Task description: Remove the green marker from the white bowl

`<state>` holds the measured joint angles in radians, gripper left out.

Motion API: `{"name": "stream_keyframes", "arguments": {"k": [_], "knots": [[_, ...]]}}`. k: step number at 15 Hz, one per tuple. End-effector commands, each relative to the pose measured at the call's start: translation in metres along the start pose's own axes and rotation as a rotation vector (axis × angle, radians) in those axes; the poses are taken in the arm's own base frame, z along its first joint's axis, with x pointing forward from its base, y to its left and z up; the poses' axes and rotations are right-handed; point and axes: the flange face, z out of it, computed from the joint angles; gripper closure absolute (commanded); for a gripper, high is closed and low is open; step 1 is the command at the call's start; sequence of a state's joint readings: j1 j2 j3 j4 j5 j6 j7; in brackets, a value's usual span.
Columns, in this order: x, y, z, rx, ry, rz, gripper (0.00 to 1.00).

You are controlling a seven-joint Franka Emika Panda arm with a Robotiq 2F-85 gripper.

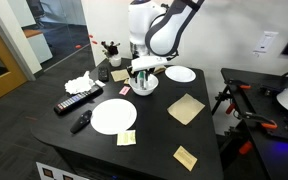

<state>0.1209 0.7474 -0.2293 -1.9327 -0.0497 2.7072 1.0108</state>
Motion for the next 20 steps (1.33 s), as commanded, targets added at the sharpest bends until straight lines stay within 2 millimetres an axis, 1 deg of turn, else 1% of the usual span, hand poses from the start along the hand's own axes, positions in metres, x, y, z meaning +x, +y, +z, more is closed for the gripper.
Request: {"name": "stream_keyframes", "arguments": {"k": [1,3,4,5,7,8,10,12,16,20], "knots": [[0.003,-0.008,0.003,-0.039,0.001,0.023,0.44],[0.004,-0.009,0.004,-0.052,0.003,0.022,0.69],[0.004,-0.01,0.005,-0.057,0.005,0.021,0.76],[0.004,-0.011,0.005,-0.06,0.006,0.02,0.85],[0.003,-0.012,0.004,-0.067,0.01,0.019,1.0],[0.003,-0.013,0.002,-0.069,0.012,0.024,0.94],[0.0,-0.012,-0.005,-0.071,0.018,0.025,0.94],[-0.004,-0.01,-0.015,-0.069,0.032,0.03,0.94],[-0.011,-0.001,-0.048,-0.037,0.066,0.045,0.94],[-0.019,0.013,-0.091,-0.009,0.078,0.02,0.94]]}}
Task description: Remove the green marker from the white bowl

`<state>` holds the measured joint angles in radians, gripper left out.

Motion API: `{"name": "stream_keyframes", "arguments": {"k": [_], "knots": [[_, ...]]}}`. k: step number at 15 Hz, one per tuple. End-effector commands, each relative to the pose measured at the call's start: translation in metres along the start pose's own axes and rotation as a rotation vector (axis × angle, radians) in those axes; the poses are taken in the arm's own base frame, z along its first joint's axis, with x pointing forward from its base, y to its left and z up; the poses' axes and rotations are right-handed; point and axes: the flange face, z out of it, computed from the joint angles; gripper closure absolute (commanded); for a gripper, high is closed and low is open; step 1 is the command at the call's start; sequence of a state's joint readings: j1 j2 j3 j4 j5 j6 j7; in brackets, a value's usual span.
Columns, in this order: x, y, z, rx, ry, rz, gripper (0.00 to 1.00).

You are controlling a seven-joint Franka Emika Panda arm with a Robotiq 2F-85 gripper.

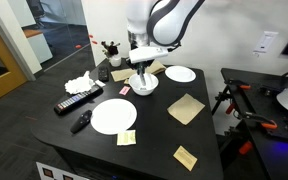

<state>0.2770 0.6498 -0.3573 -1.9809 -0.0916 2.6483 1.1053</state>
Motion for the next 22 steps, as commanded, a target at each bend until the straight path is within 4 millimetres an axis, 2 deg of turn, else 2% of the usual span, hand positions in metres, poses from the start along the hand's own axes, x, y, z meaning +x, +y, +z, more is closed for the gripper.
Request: {"name": "stream_keyframes", "arguments": {"k": [1,7,12,17,22], "knots": [[-0.007,0.028,-0.051,0.03,-0.001,-0.022,0.94],[-0.001,0.062,-0.111,0.096,-0.028,-0.183,0.94],[0.014,0.106,-0.134,0.083,-0.116,-0.395,0.94],[0.031,0.148,-0.128,0.058,-0.186,-0.595,0.94],[0.032,0.167,-0.106,0.059,-0.178,-0.851,0.94]]}}
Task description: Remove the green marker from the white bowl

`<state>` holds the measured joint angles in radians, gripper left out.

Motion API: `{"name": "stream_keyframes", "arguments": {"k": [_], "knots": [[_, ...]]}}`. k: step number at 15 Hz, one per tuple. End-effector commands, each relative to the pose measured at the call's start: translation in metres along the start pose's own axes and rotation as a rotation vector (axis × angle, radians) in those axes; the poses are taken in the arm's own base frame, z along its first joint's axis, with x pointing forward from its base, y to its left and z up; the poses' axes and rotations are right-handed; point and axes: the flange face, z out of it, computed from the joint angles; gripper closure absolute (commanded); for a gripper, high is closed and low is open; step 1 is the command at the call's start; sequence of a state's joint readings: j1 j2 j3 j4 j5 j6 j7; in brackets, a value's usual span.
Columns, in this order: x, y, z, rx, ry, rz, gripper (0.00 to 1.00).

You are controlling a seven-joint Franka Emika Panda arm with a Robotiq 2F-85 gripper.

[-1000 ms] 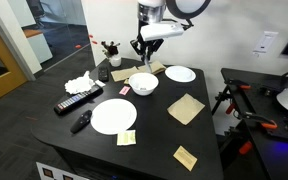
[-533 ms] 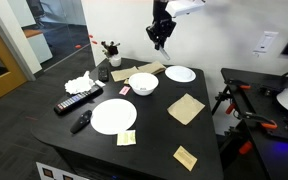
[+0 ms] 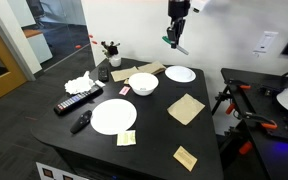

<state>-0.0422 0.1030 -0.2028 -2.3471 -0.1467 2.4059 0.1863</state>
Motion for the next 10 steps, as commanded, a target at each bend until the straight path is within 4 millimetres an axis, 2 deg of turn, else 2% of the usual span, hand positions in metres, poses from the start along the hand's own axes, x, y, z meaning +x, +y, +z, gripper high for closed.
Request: {"name": "stream_keyframes", "arguments": {"k": [1,4,5,10], "knots": [[-0.011,0.005,0.01,-0.007,-0.002,-0.177,0.94],[-0.016,0.007,0.021,0.001,-0.013,-0.286,0.94],[-0.011,0.005,0.017,-0.003,-0.03,-0.223,0.76],[-0.014,0.006,0.022,-0.002,-0.037,-0.262,0.76]]}}
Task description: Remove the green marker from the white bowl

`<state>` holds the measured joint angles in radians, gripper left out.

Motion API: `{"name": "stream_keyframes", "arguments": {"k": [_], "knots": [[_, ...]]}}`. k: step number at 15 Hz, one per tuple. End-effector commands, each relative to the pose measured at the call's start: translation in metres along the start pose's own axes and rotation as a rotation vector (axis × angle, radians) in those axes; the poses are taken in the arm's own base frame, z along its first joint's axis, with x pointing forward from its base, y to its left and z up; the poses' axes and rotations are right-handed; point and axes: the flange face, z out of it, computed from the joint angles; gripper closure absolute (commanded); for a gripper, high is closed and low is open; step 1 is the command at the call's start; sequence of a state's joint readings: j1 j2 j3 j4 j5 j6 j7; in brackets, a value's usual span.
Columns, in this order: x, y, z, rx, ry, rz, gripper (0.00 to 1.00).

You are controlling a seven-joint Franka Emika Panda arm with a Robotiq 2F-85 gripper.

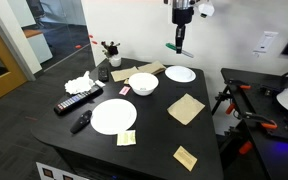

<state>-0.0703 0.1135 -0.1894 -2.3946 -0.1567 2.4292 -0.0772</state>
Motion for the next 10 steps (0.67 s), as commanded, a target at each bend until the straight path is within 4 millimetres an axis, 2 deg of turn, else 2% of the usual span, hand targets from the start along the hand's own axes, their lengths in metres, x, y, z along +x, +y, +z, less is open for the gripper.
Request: {"name": "stream_keyframes", "arguments": {"k": [1,10], "knots": [[0.0,0.0,0.0,0.0,-0.001,-0.001,0.94],[0.019,0.001,0.026,-0.153,-0.06,-0.194,0.94]]}}
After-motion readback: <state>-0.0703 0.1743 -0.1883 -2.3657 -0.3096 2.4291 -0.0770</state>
